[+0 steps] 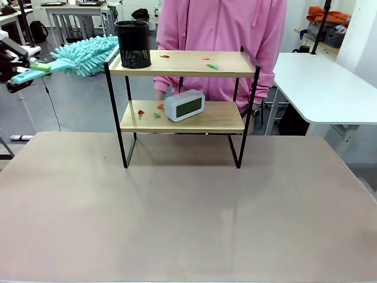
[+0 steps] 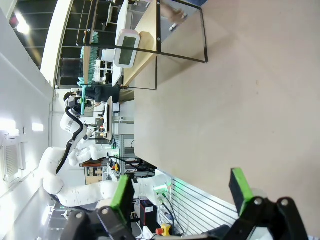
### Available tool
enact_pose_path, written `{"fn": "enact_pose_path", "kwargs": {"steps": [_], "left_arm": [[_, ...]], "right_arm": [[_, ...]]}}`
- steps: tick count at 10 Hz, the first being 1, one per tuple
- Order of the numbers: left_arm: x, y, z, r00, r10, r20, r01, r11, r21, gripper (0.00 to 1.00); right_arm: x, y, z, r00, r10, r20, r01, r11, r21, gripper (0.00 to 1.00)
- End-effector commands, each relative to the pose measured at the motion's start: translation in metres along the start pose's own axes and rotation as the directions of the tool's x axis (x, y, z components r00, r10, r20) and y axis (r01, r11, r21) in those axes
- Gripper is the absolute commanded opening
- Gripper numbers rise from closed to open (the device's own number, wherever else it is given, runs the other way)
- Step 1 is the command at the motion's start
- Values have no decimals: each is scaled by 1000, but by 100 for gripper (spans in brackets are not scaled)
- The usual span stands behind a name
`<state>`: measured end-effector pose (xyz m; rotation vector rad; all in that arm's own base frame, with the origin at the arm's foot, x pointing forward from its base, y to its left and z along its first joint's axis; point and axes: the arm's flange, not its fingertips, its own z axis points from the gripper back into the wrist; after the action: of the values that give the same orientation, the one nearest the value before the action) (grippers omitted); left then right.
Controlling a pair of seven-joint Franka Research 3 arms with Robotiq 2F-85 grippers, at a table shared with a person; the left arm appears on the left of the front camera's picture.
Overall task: Clean the shelf.
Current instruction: Pick up the Duster from the human.
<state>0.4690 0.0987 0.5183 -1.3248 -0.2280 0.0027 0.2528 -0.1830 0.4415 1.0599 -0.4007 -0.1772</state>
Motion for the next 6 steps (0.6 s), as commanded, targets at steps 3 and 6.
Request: {"fn": "enact_pose_path", "kwargs": {"steps": [3,6], "left_arm": [[-141,-1,87,984,-158,84,144,978,152,0],[-223,26,107,989,-117,91,95,972,214,0]], "right_arm": [[2,1,-1,1000,26,17,-26,999,21,100],[2,1,-1,1000,26,17,-26,999,21,100]]}}
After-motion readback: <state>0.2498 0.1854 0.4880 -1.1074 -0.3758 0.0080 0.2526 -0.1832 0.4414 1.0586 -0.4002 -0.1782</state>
